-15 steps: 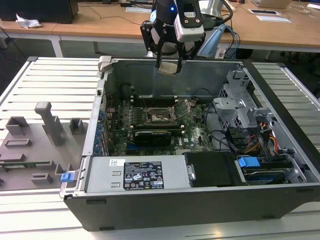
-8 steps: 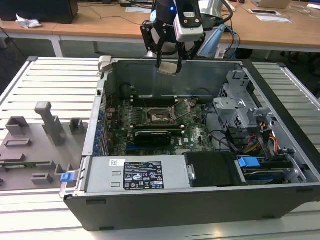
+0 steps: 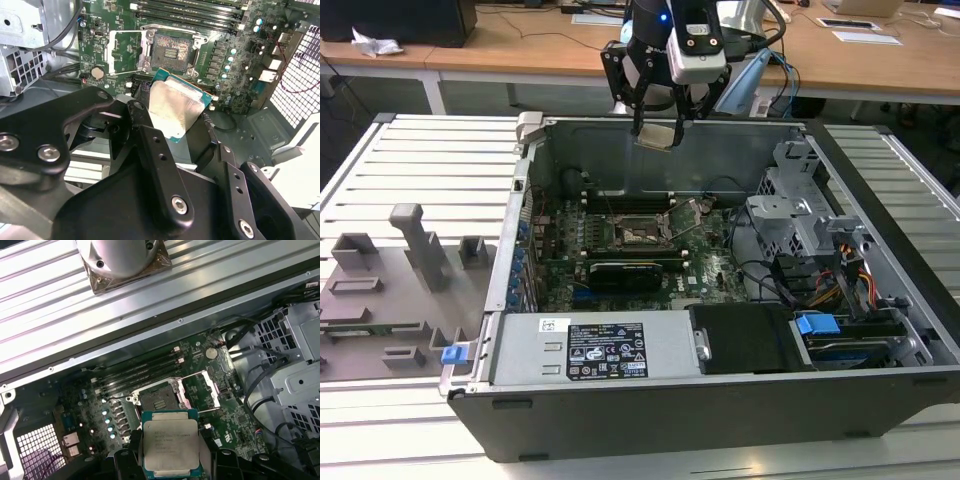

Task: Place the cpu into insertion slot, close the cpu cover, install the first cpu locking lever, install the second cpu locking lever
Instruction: 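Place the cpu into insertion slot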

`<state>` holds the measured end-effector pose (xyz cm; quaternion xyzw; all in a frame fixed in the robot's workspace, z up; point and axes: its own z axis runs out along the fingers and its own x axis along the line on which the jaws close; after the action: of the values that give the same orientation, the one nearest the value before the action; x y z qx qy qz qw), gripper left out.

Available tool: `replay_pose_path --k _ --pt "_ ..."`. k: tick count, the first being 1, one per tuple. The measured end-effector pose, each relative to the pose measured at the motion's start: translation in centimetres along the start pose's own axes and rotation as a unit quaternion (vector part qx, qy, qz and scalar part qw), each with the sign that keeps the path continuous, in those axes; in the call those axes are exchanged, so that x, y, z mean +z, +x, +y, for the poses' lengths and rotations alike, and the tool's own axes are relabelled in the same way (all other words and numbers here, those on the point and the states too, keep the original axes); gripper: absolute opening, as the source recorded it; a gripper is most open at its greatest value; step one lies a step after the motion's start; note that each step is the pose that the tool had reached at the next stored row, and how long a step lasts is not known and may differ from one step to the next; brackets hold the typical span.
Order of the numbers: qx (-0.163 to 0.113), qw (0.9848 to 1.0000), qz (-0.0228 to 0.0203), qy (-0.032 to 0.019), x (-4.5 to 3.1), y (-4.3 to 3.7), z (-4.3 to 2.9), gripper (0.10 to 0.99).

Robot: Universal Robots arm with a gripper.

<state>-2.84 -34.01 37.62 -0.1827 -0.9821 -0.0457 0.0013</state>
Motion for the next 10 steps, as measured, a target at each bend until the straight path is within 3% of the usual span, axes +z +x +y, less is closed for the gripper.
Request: replay_pose_path --k 10 --pt "0.007 1.0 -0.0006 -0.0001 0.0 0.0 0.0 0.537"
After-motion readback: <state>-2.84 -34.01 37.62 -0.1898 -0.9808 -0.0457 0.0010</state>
